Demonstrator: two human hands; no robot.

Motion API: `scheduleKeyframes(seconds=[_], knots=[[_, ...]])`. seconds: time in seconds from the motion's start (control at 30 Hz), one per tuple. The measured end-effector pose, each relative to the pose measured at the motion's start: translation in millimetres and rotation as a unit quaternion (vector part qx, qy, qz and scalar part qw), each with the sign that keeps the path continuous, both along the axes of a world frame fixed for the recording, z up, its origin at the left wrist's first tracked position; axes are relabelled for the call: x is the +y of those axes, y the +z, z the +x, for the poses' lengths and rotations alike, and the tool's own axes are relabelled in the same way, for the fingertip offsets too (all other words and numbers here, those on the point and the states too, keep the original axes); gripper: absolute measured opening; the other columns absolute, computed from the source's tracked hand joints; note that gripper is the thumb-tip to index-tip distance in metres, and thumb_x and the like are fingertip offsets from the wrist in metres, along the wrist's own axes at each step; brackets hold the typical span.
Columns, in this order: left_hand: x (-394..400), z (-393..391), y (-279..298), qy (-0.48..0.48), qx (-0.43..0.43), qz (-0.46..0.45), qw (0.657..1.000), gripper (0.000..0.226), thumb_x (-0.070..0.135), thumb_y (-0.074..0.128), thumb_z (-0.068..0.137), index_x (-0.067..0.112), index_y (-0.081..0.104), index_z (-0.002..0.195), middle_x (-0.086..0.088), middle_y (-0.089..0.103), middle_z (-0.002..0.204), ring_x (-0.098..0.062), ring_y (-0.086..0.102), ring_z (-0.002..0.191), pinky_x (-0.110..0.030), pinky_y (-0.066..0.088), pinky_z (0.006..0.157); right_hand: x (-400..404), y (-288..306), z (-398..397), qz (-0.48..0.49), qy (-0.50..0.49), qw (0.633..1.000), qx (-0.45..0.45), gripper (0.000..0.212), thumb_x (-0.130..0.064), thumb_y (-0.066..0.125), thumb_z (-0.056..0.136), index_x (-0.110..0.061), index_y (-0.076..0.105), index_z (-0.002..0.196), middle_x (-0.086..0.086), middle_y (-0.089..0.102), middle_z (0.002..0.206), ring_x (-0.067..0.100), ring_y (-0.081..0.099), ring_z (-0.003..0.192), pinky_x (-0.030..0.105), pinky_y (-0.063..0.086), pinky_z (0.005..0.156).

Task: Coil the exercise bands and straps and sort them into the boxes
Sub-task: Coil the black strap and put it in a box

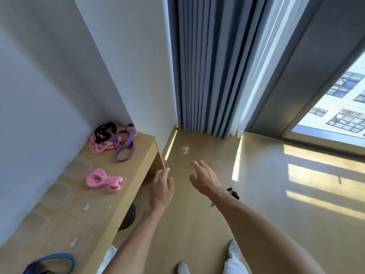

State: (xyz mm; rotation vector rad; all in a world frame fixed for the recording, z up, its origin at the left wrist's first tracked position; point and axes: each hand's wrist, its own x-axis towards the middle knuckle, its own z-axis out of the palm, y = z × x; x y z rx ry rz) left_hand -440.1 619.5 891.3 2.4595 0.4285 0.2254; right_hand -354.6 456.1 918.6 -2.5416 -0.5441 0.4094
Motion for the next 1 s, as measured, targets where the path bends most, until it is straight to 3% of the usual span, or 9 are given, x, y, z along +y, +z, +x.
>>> scheduleKeyframes(seconds=[0.1,0.3,0.5,0.8,1.0], knots=[[-53,38,0,-0.04,0.003,0.001,0.999,0.035,0.019,0.052,0.101,0.011,0.058,0.134,-0.005,0.062,0.128,-0.016,0.064,0.1,-0.023,0.051,0.073,-52,-5,25,0.002,-0.026,1.0,0.002,0.048,-0.02,0.056,0.09,-0.017,0.048,0.137,0.009,0.057,0.127,0.03,0.06,0.107,0.035,0.052,0.082],[-157,112,-12,-0.051,0.03,0.008,0.998,0.036,0.018,0.052,0.1,0.011,0.059,0.135,-0.006,0.062,0.13,-0.023,0.064,0.11,-0.035,0.055,0.087,-164,-22,90,-0.008,-0.048,0.999,0.014,0.049,-0.022,0.057,0.09,-0.019,0.048,0.139,0.008,0.057,0.13,0.03,0.06,0.11,0.036,0.051,0.086],[-237,166,-26,-0.037,0.068,0.009,0.997,0.036,0.016,0.055,0.097,0.013,0.061,0.132,-0.002,0.064,0.124,-0.021,0.064,0.103,-0.031,0.052,0.081,-250,-40,155,-0.025,-0.049,0.997,0.057,0.052,-0.016,0.055,0.089,-0.016,0.049,0.14,0.011,0.057,0.13,0.031,0.058,0.111,0.036,0.049,0.089],[-286,265,-68,-0.054,0.107,0.001,0.993,0.036,0.011,0.058,0.095,0.011,0.062,0.13,-0.005,0.064,0.124,-0.027,0.064,0.104,-0.034,0.05,0.081,-284,-80,249,-0.034,-0.04,0.994,0.093,0.051,-0.017,0.054,0.091,-0.014,0.047,0.142,0.013,0.057,0.125,0.033,0.059,0.102,0.038,0.051,0.084],[-287,325,-102,-0.053,0.119,0.001,0.991,0.035,0.013,0.056,0.096,0.016,0.061,0.13,0.002,0.063,0.125,-0.023,0.064,0.1,-0.024,0.039,0.077,-288,-105,308,-0.062,-0.016,0.992,0.106,0.052,-0.014,0.052,0.091,-0.012,0.046,0.143,0.015,0.055,0.126,0.034,0.057,0.105,0.041,0.05,0.085]])
